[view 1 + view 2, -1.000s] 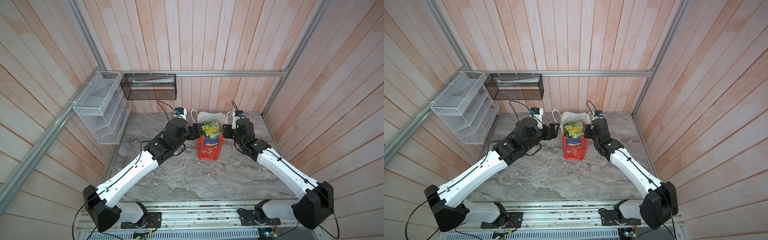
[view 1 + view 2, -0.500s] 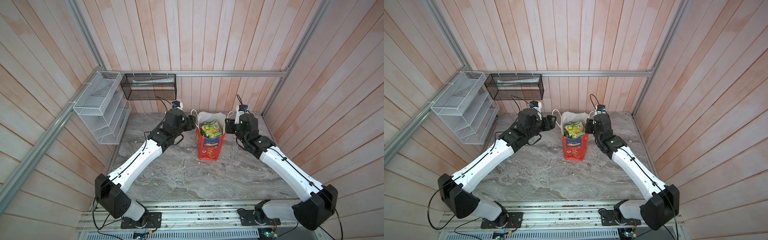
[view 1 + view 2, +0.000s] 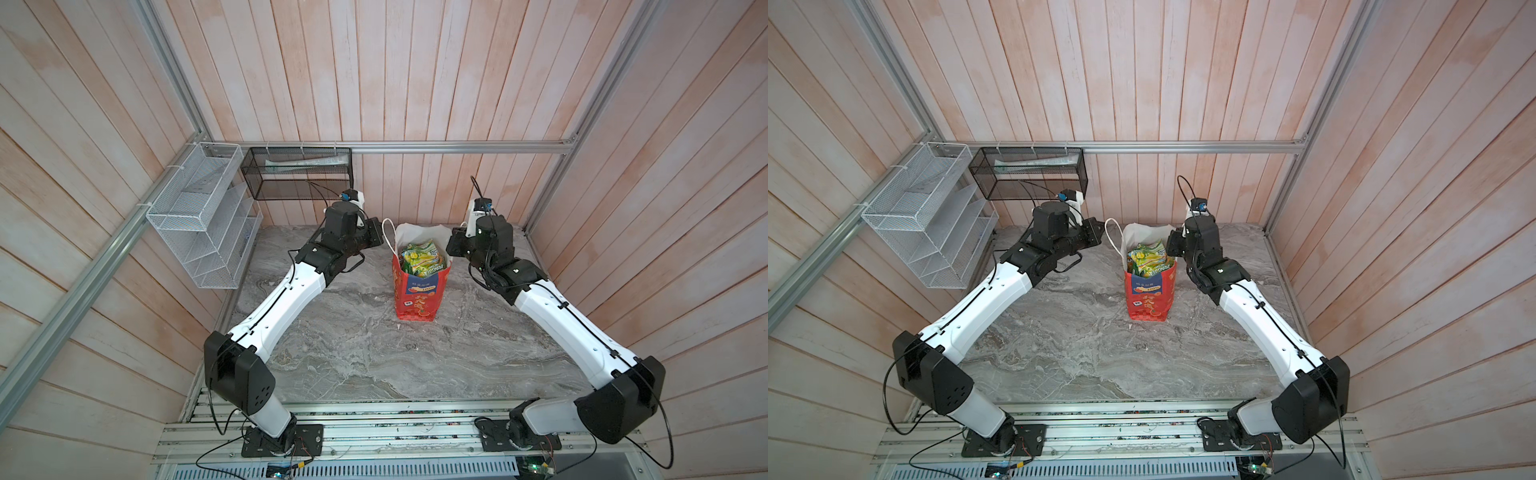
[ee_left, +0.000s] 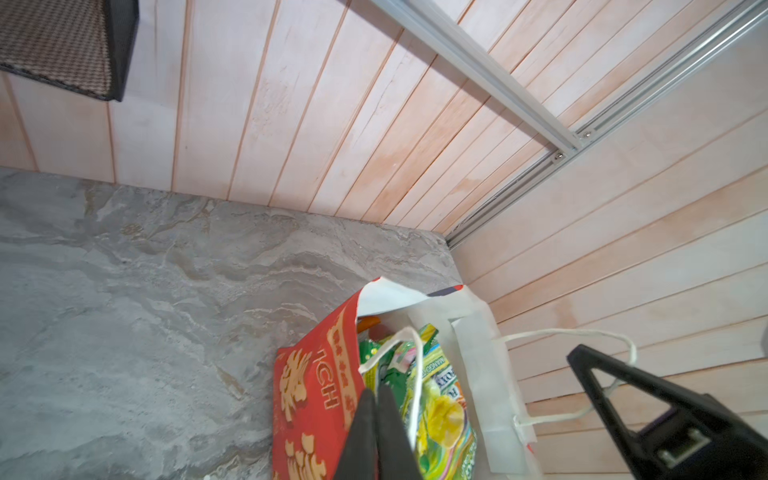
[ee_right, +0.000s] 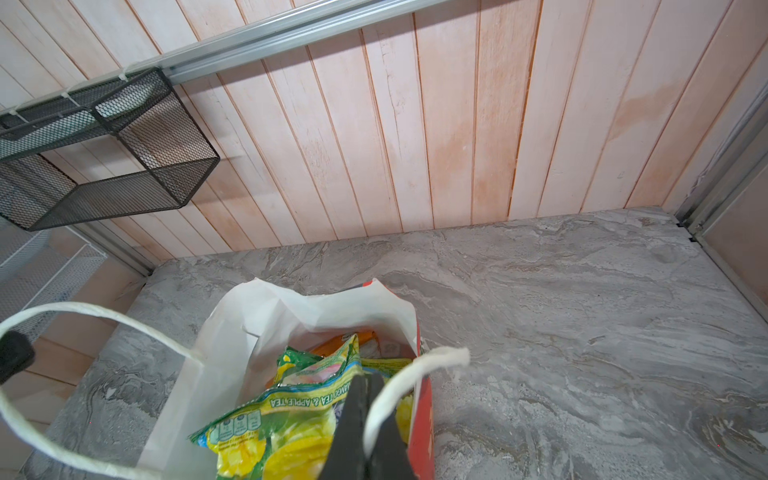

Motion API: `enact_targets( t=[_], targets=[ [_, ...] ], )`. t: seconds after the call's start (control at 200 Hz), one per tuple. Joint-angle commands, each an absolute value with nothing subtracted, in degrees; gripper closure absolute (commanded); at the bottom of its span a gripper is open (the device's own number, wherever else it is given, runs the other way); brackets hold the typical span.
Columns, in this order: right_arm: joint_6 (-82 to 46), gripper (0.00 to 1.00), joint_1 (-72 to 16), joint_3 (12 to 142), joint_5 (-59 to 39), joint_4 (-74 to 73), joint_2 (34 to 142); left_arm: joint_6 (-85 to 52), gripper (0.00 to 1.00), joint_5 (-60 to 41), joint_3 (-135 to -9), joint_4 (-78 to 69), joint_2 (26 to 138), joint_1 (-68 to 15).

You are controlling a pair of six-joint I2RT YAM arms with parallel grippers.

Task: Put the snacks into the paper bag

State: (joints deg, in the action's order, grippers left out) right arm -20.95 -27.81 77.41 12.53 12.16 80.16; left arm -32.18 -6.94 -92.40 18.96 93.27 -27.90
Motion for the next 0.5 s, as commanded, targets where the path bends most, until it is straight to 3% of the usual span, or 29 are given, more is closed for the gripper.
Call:
enact_targets(
  t=[0.0,0.165,0.195,0.32,0.495],
  targets=[
    [-20.42,1.0,-27.65,80.14,9.49,12.17,77.42,-33.68,1.0,-12.76,-96.4,19.18,93.6,-27.82],
    [-20.92,1.0,-27.68,81.29,7.28,12.71,76.99,-36.99,1.0,-14.3,-97.05,19.16,90.05,-27.8],
    [-21.0,1.0,-27.66,81.15,7.13,12.58,76.99,-37.28,0.93,-13.44,-97.03,20.0,89.43,-27.86],
    [-20.92,1.0,-27.66,79.86,6.77,11.26,76.43,-33.78,0.41,-10.37,-96.2,23.2,87.38,-28.12],
    [-20.65,1.0,-27.6,78.63,6.48,10.4,75.96,-30.79,0.21,-4.73,-90.58,25.04,85.36,-28.83]
  ],
)
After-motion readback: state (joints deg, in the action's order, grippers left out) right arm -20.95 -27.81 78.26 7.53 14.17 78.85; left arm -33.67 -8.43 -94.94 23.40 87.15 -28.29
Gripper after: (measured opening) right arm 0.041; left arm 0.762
